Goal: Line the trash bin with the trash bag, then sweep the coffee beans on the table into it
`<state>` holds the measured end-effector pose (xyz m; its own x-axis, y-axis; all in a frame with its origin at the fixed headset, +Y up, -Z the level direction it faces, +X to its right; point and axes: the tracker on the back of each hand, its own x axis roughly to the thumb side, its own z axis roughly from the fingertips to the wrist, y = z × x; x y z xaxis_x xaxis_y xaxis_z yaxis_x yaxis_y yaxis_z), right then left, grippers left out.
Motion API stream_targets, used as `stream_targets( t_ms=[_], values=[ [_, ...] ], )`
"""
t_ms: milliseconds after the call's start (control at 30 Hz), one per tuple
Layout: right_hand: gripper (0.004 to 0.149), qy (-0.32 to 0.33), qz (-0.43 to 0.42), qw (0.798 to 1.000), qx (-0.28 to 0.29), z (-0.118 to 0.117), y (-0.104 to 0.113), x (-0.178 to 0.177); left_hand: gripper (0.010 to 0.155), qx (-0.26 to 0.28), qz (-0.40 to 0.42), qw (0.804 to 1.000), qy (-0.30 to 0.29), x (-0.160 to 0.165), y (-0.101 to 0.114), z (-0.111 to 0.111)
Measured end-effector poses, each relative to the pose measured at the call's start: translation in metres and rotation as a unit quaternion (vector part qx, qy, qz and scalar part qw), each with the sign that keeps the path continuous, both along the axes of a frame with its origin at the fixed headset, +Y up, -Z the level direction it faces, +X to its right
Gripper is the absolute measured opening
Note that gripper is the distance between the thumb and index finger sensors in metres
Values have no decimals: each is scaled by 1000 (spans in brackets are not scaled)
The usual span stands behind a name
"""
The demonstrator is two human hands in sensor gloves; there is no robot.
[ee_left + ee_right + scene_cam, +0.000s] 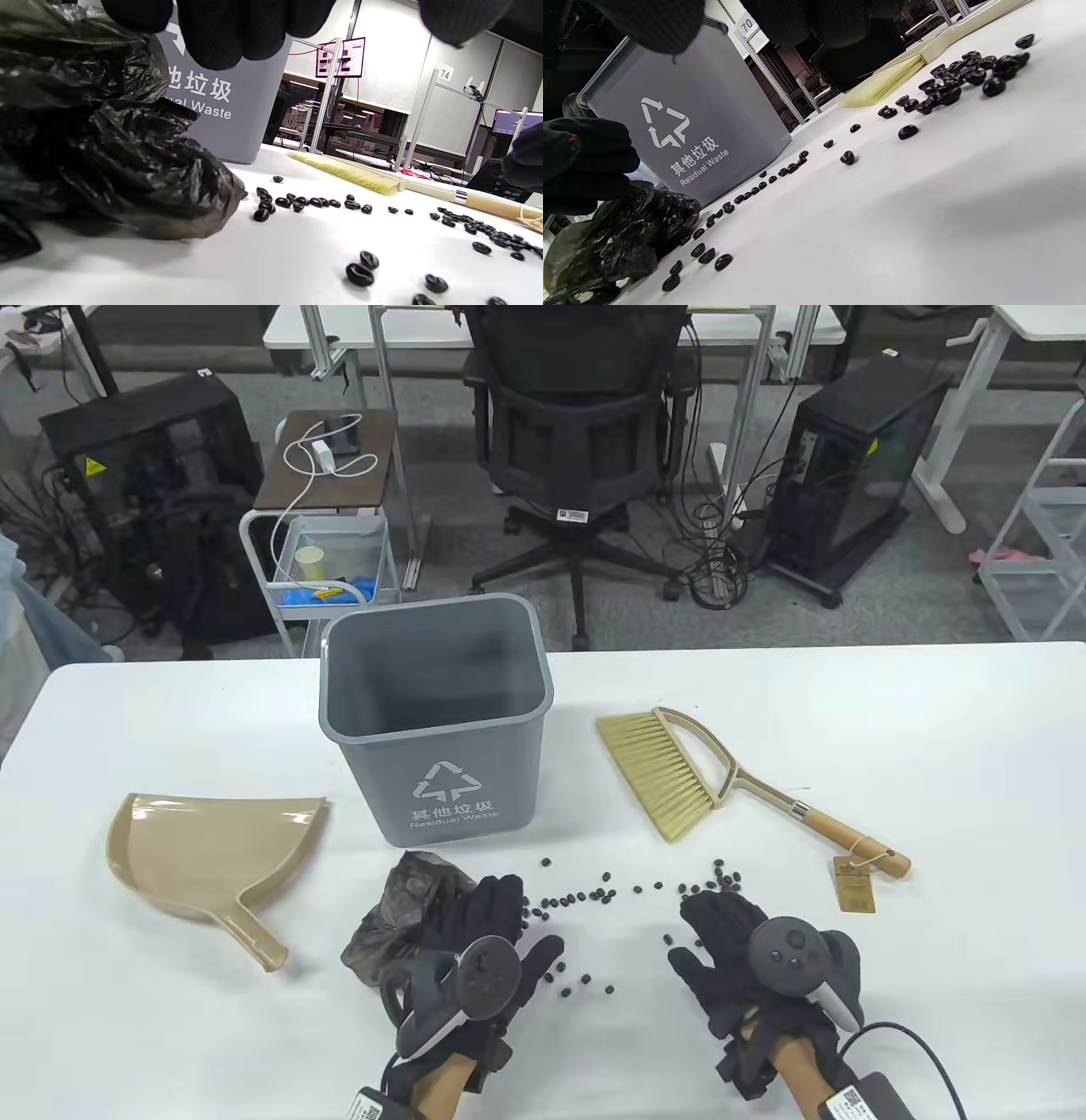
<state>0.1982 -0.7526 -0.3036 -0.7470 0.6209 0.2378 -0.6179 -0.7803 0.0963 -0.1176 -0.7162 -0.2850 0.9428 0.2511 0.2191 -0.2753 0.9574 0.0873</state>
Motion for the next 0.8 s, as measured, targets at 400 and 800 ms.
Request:
stream_targets(
  t_ms=[400,800],
  values=[
    [67,-5,-7,1000,6,1,1,3,81,9,10,1000,8,-4,5,1],
    [67,-6,-11,1000,18,2,3,4,82,85,62,994,39,-27,37,17]
  ],
)
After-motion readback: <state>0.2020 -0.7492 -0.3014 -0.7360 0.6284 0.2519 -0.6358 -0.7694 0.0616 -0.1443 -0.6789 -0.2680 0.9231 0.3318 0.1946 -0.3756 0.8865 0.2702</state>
